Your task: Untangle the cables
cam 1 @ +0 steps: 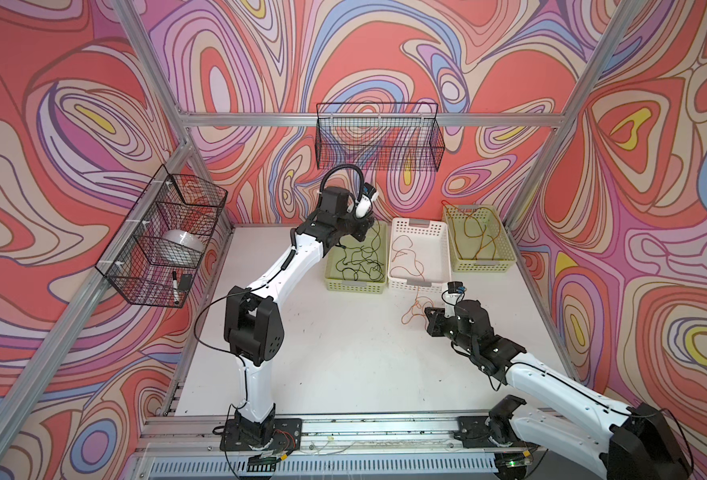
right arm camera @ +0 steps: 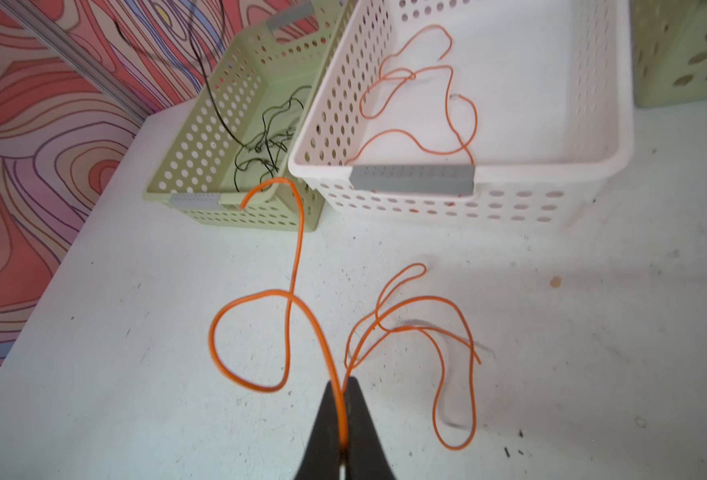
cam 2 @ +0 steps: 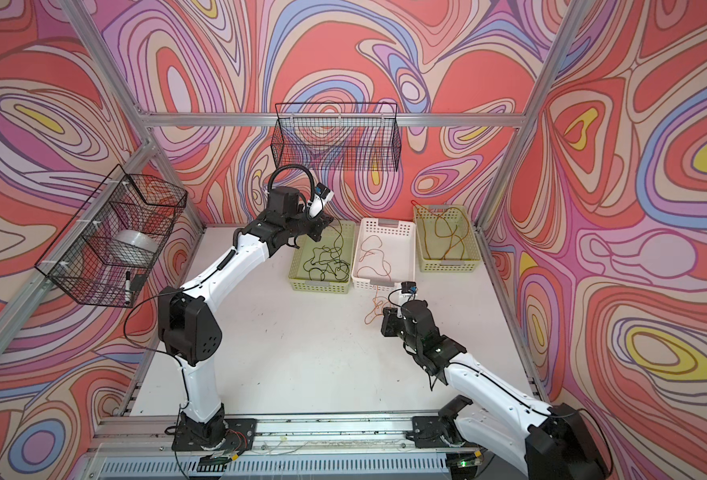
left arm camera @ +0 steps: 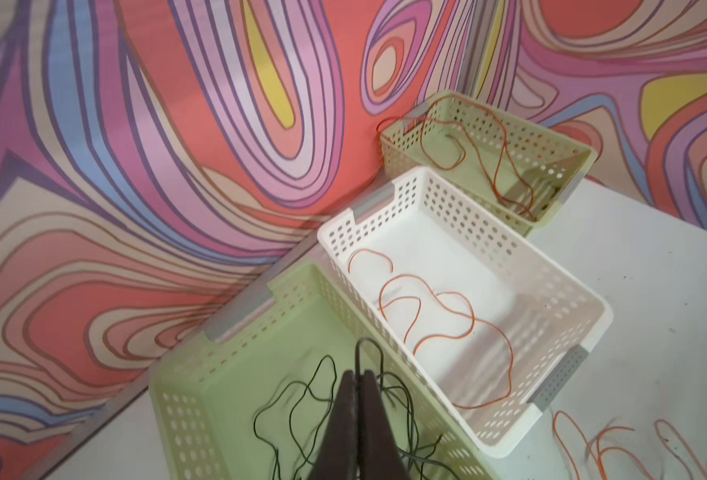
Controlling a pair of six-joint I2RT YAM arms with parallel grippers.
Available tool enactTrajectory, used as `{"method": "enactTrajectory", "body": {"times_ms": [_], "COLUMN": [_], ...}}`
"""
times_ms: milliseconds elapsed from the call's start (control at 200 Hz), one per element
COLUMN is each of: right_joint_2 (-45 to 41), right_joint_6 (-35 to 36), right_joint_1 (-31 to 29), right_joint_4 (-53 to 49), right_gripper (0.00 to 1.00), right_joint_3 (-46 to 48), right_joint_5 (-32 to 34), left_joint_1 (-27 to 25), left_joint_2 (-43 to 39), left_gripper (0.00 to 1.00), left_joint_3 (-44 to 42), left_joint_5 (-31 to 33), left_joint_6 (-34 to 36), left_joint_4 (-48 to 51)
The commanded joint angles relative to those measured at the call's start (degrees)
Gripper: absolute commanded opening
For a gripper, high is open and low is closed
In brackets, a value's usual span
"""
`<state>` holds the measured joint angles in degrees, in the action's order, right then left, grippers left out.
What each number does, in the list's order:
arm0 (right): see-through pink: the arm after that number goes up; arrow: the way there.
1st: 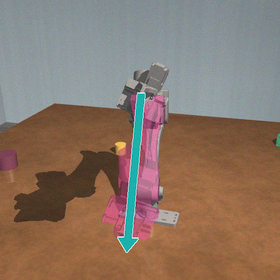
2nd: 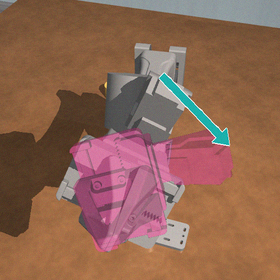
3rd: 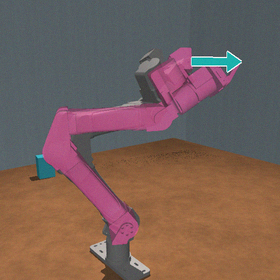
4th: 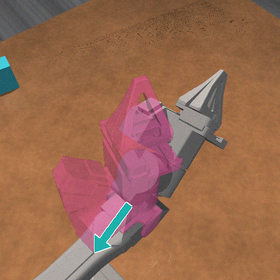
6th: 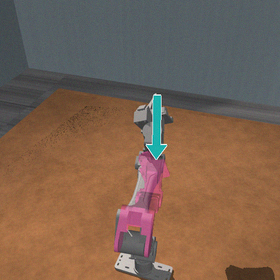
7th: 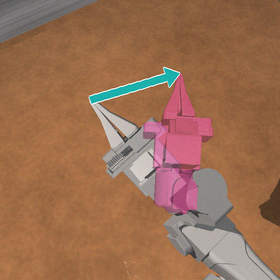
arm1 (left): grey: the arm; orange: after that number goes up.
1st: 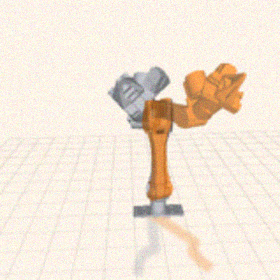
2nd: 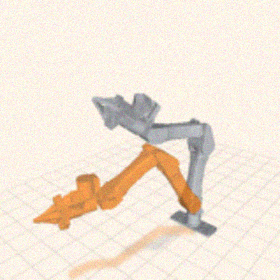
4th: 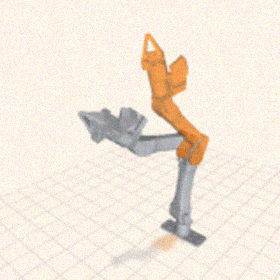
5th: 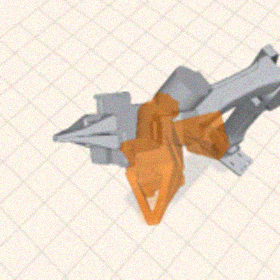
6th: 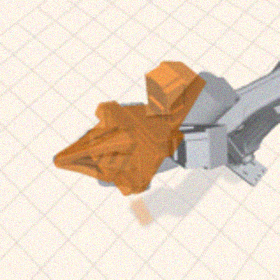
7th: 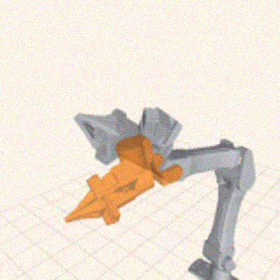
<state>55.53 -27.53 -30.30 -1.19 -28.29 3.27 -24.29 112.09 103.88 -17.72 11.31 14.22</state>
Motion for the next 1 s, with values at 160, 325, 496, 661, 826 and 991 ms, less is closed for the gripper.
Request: {"method": "enactTrajectory", "body": {"times_ms": [160, 325, 496, 661, 826, 991], "right_joint_2": [-2.8, 0.8, 3.2, 8.7, 16.2, 25.5], "right_joint_6": [6.0, 9.9, 13.0, 19.9, 28.2, 35.7], "right_joint_1": [0.0, 0.0, 0.1, 0.1, 0.1, 2.4], "right_joint_4": [-6.2, -8.8, -6.8, -5.8, 0.2, 4.4], "right_gripper": [0.00, 0.00, 0.00, 0.00, 0.00, 0.00], "right_joint_3": [-11.2, -20.2, -28.5, -37.8, -45.0, -51.7], "right_joint_5": [1.4, 0.9, 2.3, 4.9, 11.0, 13.0], "left_joint_1": [1.7, 1.6, 1.7, 1.6, 1.6, 1.6], "left_joint_2": [-2.8, -7.4, -12.5, -17.1, -20.4, -24.2], "left_gripper": [0.30, 0.83, 0.97, 0.97, 0.95, 0.94], "left_joint_3": [-14.4, -21.3, -28.5, -35.8, -41.0, -45.6], "left_joint_5": [7.6, 7.1, 5.9, 4.9, 3.6, 3.4], "left_joint_6": [-2.9, -2.0, 1.0, 2.0, 0.6, -1.5], "left_joint_4": [-9.9, -16.5, -22.4, -26.7, -27.8, -28.1]}}
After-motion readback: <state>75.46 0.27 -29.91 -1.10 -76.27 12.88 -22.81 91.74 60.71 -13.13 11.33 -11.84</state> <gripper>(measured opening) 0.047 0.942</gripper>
